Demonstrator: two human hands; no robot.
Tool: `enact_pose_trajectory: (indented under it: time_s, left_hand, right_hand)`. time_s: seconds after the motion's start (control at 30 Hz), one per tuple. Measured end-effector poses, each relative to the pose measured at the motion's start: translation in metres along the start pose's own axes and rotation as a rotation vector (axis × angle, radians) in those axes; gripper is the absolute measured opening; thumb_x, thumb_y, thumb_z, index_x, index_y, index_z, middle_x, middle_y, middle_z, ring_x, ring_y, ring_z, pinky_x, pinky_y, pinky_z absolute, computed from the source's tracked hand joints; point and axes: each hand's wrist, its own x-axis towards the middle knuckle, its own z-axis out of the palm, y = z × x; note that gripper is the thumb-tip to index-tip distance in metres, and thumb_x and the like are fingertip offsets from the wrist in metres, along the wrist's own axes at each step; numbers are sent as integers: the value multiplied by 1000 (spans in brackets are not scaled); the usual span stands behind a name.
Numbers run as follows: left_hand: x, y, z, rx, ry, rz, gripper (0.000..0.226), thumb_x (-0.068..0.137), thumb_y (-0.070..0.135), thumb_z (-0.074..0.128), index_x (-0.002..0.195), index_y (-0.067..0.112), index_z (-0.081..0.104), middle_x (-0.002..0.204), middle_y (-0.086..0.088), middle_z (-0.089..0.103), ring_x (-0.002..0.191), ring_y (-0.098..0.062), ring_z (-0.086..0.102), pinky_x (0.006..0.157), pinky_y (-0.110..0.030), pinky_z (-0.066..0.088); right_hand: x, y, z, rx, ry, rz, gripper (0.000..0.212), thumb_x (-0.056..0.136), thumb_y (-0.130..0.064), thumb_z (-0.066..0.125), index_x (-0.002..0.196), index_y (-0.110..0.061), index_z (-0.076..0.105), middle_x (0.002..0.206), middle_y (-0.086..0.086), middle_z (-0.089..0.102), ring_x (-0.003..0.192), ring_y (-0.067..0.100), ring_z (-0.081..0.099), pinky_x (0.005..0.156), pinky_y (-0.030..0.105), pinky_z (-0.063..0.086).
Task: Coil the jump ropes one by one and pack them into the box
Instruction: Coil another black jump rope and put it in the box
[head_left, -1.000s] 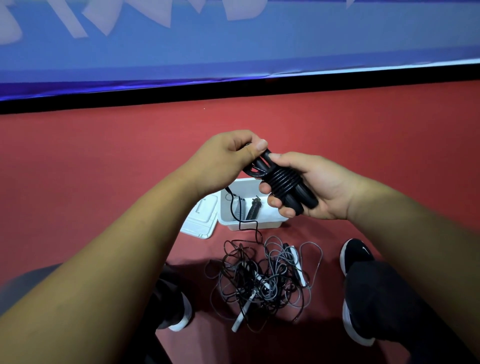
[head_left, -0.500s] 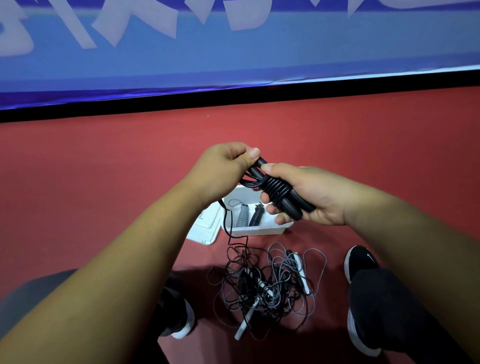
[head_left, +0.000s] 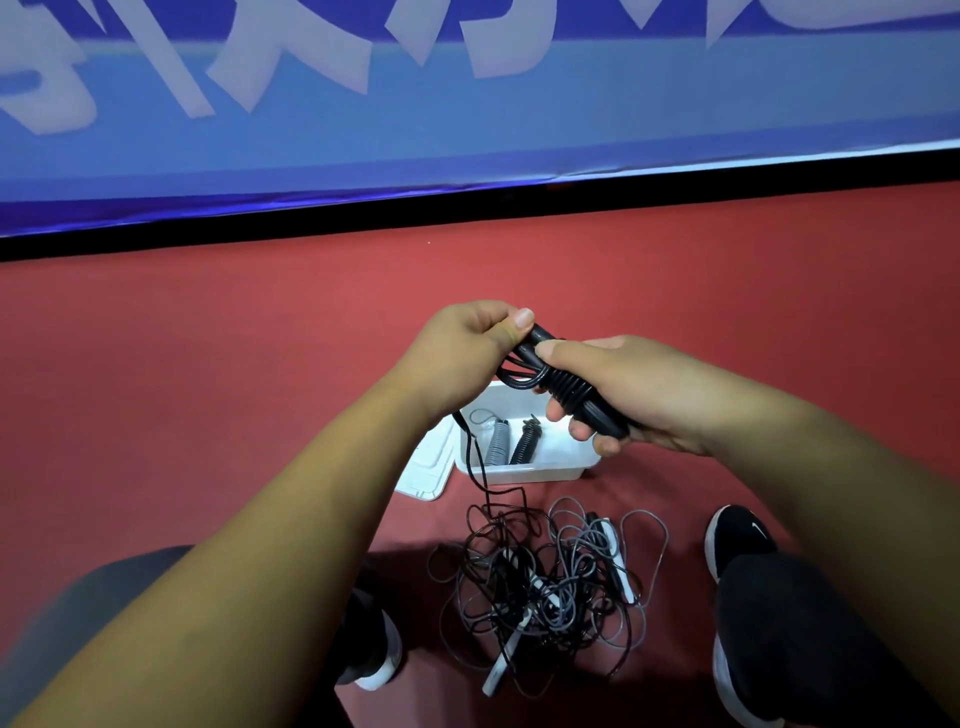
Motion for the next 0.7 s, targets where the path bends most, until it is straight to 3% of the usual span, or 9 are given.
enact_pose_trajectory:
  time_s: [0.07,0.13,0.2,0.27,0.33,0.43,0.6,0.7]
  left_hand:
    - [0,-1,2,43,0,18,31,107,39,57,93,20,77,87,1,77,80,-12,67,87,-40,56]
    - [-1,-1,5,79,17,33,29,107,38,57,92,21,76,85,4,75,78,-8,64,81,-34,52]
    - [-1,1,7,98,32,36,30,107,39,57,92,21,76,82,6,74,73,-6,63,74,-28,48]
    - [-1,4,8,62,32,33,31,107,38,56,95,17,75,80,5,73,69,-5,65,67,-19,48]
    - [1,6,6,25,33,47,31,108,36,57,95,14,75,79,3,73,69,-8,66,67,-19,51]
    - [2,7,2,18,33,65,33,107,37,59,94,12,76,78,3,72,69,-6,65,69,-16,51]
    - [1,4,-5,-4,27,47,41,106,47,56,96,13,79,85,-2,79,73,-6,71,71,-18,51]
    - [0,-2,-9,93,-10,-4,47,104,59,50,101,21,79,83,2,76,55,3,55,62,-25,41]
  right_hand:
    - [-2,3,-2,-6,-20,21,39,106,-52,58,127,-20,66,102,10,81,73,22,74,52,28,52]
    - [-3,6,-2,16,-53,48,39,105,-53,58,128,-23,66,104,10,82,94,28,80,70,39,61]
    - [-4,8,1,112,-51,50,40,104,-51,61,127,-19,67,98,11,80,96,32,80,81,49,63]
    - [-2,8,2,152,-13,30,41,103,-50,62,125,-16,68,88,10,72,77,26,74,66,43,64]
    - [1,7,2,156,14,9,42,103,-49,62,127,-14,67,84,10,65,62,19,58,47,27,46]
    - [5,6,2,211,-5,1,45,104,-47,62,130,-10,64,82,10,61,57,17,47,44,20,24]
    - [6,8,-1,264,-17,19,42,104,-46,62,125,-9,62,82,10,60,56,17,45,41,18,23]
    - [6,7,-8,316,30,15,40,103,-46,64,119,-9,61,81,10,62,56,17,46,41,17,26]
